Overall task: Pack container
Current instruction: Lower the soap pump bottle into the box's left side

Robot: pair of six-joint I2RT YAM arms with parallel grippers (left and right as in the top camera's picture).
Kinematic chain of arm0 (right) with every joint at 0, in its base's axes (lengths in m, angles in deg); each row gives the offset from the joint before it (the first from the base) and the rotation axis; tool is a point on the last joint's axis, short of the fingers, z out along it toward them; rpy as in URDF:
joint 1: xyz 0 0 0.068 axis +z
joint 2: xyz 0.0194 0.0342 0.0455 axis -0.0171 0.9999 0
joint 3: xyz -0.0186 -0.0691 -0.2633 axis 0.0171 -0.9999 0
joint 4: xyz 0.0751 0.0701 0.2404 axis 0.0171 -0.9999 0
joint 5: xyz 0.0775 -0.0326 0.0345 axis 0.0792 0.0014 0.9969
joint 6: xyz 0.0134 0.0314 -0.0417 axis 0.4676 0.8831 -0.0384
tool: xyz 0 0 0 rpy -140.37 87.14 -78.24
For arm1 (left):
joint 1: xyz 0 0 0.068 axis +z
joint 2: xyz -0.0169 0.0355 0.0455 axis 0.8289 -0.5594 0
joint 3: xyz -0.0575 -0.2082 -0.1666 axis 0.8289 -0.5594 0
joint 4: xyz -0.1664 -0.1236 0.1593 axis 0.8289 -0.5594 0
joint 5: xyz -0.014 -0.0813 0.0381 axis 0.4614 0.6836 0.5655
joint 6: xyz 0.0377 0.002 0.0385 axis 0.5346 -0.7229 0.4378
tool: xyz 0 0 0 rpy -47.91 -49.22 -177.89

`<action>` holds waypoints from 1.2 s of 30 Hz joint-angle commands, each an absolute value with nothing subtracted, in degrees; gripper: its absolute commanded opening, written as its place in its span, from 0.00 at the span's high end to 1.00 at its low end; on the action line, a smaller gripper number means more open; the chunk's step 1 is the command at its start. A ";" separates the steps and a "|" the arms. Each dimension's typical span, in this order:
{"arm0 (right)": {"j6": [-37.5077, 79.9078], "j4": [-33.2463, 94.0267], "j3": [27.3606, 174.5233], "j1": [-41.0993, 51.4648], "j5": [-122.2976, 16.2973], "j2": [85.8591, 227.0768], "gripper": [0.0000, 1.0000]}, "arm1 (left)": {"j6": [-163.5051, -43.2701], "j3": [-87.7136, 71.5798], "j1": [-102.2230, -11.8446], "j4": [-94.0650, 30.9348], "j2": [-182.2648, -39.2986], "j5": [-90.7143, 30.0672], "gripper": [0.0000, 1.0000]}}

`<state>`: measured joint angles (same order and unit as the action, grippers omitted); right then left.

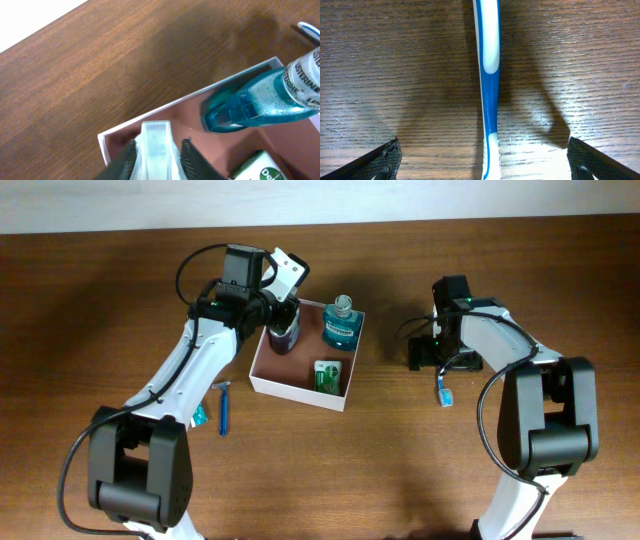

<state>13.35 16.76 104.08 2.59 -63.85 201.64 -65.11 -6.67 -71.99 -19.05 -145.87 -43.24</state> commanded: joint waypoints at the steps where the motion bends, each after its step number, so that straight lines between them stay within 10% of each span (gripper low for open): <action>1: 13.31 16.57 102.09 2.70 -65.54 204.04 0.01 | -64.91 -5.29 -72.24 -18.40 -145.33 -43.81 0.65; 11: 13.31 16.57 102.09 2.70 -65.54 204.04 0.01 | -64.93 -5.12 -72.34 -18.44 -142.05 -43.87 0.41; 22: 13.31 16.57 102.09 2.70 -65.54 204.04 0.01 | -66.31 -5.12 -72.34 -22.88 -130.29 -46.08 0.38; 28: 13.31 16.57 102.09 2.70 -65.54 204.04 0.01 | -74.79 -5.12 -72.34 -37.67 -126.62 -50.72 0.87; 36: 13.31 16.57 102.09 2.70 -65.54 204.04 0.01 | -79.73 -10.12 -72.50 -47.49 -127.32 -50.13 0.99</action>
